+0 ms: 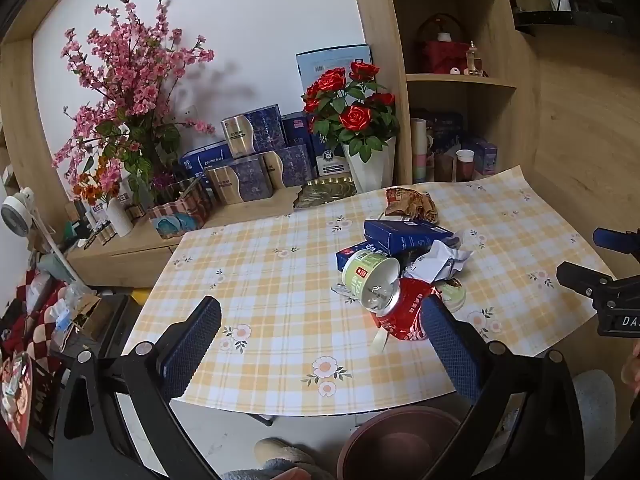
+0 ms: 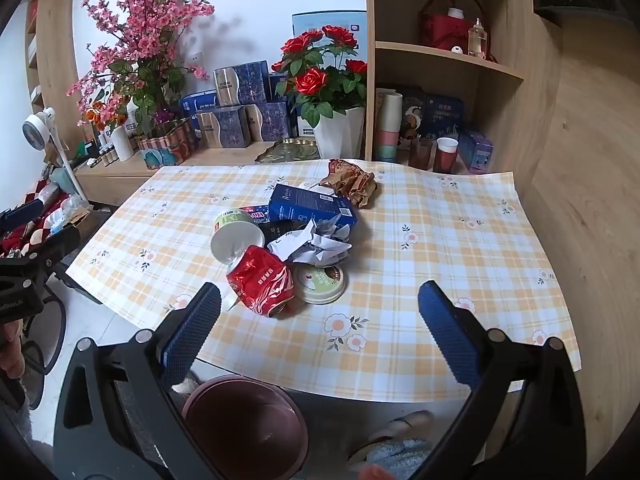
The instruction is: Collect trash
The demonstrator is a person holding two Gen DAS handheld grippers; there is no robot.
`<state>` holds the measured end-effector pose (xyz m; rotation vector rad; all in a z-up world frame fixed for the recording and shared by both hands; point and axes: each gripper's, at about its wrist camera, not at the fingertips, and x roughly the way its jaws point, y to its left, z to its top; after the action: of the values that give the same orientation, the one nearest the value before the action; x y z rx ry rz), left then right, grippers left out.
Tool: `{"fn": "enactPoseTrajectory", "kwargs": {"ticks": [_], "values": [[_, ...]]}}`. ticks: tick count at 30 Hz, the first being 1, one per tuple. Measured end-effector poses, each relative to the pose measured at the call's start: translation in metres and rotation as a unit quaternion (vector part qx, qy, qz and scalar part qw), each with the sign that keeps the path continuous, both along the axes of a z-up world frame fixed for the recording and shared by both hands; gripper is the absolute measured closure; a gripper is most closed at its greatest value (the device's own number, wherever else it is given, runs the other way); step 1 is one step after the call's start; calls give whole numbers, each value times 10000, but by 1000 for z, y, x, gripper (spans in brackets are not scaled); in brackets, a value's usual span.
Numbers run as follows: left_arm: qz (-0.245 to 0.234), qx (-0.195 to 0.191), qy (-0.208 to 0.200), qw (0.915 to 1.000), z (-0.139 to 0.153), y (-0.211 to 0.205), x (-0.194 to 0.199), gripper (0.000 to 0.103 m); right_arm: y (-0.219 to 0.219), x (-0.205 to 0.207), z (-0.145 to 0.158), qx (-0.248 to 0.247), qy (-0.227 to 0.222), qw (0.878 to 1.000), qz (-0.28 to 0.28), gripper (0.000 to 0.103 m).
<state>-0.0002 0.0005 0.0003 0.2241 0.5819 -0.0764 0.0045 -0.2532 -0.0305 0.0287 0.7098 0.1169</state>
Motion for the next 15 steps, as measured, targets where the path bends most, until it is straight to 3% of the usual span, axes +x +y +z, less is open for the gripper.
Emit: {"fn": "enactPoseTrajectory", "kwargs": {"ticks": [15], "values": [[42, 34, -29, 10000, -3, 1, -5, 5, -5, -4, 0, 30, -86, 9999, -73, 6]]}}
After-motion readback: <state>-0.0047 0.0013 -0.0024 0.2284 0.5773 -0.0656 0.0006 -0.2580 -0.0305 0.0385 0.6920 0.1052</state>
